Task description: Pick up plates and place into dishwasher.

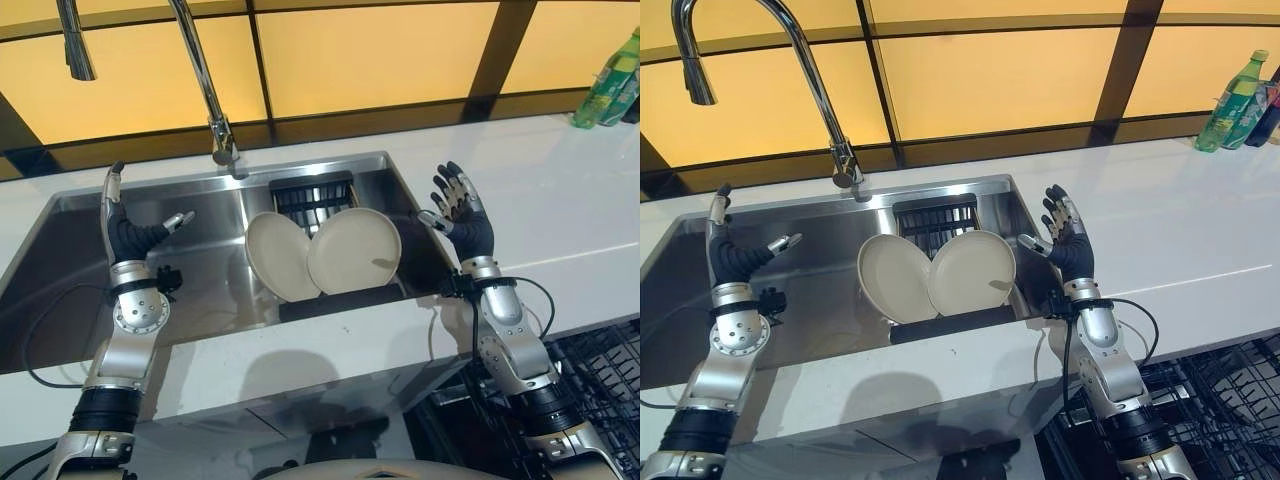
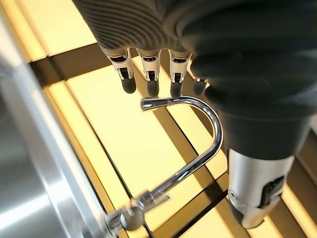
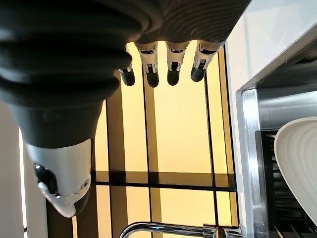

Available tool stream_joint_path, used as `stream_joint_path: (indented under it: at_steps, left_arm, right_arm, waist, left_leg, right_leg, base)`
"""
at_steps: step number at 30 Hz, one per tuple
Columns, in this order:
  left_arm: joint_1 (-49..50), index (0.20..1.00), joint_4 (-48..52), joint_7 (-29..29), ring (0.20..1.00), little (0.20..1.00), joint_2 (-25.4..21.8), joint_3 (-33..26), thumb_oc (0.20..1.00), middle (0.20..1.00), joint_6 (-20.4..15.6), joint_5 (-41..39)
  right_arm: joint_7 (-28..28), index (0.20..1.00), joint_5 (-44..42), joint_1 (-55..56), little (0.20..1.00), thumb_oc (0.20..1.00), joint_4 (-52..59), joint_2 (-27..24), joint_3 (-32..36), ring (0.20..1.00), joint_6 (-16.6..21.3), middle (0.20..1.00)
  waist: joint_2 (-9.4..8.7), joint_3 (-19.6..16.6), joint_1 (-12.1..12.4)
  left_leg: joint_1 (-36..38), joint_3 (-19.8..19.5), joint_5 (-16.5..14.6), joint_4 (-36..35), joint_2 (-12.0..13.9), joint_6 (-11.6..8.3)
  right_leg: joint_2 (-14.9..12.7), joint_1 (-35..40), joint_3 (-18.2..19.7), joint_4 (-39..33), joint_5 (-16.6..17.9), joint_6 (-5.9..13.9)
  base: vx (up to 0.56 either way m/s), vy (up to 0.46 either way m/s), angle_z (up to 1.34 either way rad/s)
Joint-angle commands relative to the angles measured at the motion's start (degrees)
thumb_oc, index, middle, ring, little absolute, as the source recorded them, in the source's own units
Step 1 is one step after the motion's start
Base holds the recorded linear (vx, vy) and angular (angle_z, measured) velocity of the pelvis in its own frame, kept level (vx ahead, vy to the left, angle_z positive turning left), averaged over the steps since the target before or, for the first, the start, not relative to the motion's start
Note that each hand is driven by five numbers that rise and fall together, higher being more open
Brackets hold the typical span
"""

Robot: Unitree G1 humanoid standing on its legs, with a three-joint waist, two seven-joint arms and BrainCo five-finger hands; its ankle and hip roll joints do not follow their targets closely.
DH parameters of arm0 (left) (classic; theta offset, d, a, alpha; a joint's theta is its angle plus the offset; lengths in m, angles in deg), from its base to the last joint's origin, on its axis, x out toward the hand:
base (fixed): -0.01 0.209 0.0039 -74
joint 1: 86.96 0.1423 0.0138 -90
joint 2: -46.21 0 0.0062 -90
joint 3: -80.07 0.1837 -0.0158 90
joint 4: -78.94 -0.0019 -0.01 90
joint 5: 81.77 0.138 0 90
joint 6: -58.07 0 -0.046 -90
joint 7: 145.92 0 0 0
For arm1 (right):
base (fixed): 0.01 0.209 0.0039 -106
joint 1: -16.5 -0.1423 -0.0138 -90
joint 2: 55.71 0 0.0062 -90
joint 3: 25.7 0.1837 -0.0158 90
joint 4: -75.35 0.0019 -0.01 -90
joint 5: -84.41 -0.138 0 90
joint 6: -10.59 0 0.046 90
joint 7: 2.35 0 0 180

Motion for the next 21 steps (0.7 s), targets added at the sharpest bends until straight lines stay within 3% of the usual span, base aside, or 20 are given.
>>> stream_joint_path:
  at_steps: [1,14,21]
  left_arm:
    - [-3.4,1.000,-4.8,3.7,1.000,1.000,-6.2,0.6,1.000,1.000,-3.3,9.1]
    - [-5.8,1.000,-11.6,8.7,1.000,1.000,-15.1,12.3,1.000,1.000,-4.5,32.3]
    - [-8.5,1.000,-12.8,11.5,1.000,1.000,-19.1,19.0,1.000,1.000,-6.3,37.4]
  right_arm:
    - [-0.8,1.000,-0.6,-3.3,1.000,1.000,0.1,-1.9,0.2,1.000,1.9,1.000]
    - [-1.1,1.000,-1.8,-3.4,1.000,1.000,-1.4,-4.0,-0.9,1.000,2.9,1.000]
    - [-0.8,1.000,-2.3,-4.1,1.000,1.000,-2.4,-4.9,-1.7,1.000,3.8,1.000]
  waist:
    - [-0.80,-4.4,-0.2]
    - [-0.45,-4.4,-1.3]
    - [-0.40,-4.3,-1.8]
  left_leg:
    - [-2.8,2.4,-0.6,1.7,2.8,-1.78]
    - [-2.1,3.2,-1.3,1.0,2.3,-1.53]
    - [-2.1,3.8,-1.6,0.8,1.8,-1.12]
  right_leg:
    - [-6.5,-3.0,3.2,2.8,-0.7,5.39]
    - [-7.0,-2.8,3.3,2.2,-0.5,6.28]
    - [-7.3,-3.1,3.7,2.1,0.0,6.69]
  base:
    - [0.00,0.000,0.00]
    - [0.02,0.035,0.00]
    - [0.00,0.016,0.00]
